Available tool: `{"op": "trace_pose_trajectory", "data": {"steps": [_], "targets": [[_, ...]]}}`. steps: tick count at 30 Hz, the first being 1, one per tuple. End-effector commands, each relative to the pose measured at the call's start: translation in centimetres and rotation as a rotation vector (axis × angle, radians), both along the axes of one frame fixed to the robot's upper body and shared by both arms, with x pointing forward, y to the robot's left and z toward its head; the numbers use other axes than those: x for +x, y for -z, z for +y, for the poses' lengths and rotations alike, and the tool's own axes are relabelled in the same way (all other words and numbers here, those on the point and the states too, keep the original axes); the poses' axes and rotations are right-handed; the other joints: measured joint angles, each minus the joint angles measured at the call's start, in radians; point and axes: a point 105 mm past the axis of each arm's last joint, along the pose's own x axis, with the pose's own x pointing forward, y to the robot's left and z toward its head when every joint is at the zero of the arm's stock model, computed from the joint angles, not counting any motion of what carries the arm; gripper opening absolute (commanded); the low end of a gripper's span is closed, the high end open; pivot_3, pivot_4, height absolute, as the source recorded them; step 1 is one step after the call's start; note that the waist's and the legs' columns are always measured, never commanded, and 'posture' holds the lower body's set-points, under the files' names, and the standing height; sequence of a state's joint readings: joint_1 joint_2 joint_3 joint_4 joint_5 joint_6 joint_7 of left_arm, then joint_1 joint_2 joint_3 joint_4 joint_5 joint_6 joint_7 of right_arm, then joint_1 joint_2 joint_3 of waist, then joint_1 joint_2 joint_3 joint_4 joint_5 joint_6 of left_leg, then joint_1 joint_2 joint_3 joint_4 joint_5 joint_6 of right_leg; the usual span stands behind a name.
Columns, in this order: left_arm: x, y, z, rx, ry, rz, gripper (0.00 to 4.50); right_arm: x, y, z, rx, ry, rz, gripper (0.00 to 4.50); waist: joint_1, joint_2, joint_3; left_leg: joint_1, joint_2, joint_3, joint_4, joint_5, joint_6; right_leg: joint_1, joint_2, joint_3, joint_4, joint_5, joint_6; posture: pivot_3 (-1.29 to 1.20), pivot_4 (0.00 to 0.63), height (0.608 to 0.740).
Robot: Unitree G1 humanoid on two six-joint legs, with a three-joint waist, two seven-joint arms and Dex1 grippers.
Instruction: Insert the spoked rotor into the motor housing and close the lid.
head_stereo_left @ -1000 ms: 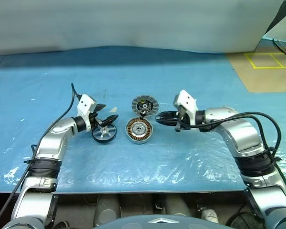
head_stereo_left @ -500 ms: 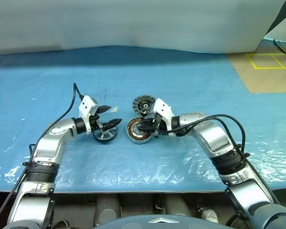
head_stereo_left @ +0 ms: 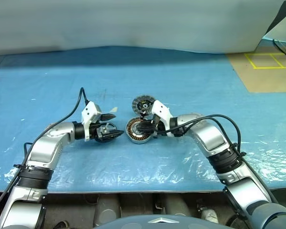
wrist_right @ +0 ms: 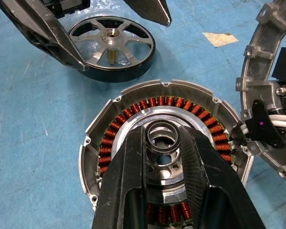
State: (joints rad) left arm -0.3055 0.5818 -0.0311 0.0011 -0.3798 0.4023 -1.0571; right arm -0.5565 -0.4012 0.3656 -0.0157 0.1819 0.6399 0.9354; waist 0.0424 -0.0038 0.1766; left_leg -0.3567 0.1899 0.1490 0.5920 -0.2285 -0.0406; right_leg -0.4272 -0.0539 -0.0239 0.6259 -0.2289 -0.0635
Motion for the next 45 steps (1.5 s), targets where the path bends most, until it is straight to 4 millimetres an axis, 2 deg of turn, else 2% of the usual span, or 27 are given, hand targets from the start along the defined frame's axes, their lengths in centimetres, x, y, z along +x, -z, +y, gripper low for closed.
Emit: {"op": "trace_pose_trajectory", "data": {"steps": [1, 17, 37, 45], "targets": [[-0.2, -0.7, -0.2, 0.003, 0.023, -0.026, 4.5, 0.0, -1.1, 0.5, 0.02, -0.023, -0.042, 0.61, 0.0, 0.0, 0.0, 0.0, 0.0, 0.0, 0.0, 0.0, 0.0, 0.0, 0.0, 0.0, 0.0, 0.0, 0.0, 0.0, 0.15, 0.74], [-0.8, 1.3, 0.0, 0.083, 0.079, -0.019, 4.5, 0.0, -0.4, 0.2, 0.001, -0.01, -0.031, 0.61, 0.0, 0.0, 0.0, 0.003, 0.0, 0.0, 0.0, 0.0, 0.0, 0.003, 0.0, 0.0, 0.0, 0.0, 0.0, 0.0, 0.15, 0.74], [0.0, 1.1, 0.1, 0.068, 0.044, -0.062, 4.5, -0.1, -0.1, 0.4, -0.01, -0.029, -0.017, 0.61, 0.0, 0.0, 0.0, 0.005, 0.0, 0.0, 0.0, 0.0, 0.0, 0.004, 0.0, 0.0, 0.0, 0.0, 0.0, 0.0, 0.15, 0.74], [0.2, 1.1, 0.2, 0.074, 0.032, -0.062, 4.5, -0.1, -0.7, 0.3, -0.003, -0.034, -0.049, 0.61, 0.0, 0.0, 0.0, 0.005, 0.0, 0.0, 0.0, 0.0, 0.0, 0.004, 0.0, 0.0, 0.0, 0.0, 0.0, 0.0, 0.15, 0.74]]}}
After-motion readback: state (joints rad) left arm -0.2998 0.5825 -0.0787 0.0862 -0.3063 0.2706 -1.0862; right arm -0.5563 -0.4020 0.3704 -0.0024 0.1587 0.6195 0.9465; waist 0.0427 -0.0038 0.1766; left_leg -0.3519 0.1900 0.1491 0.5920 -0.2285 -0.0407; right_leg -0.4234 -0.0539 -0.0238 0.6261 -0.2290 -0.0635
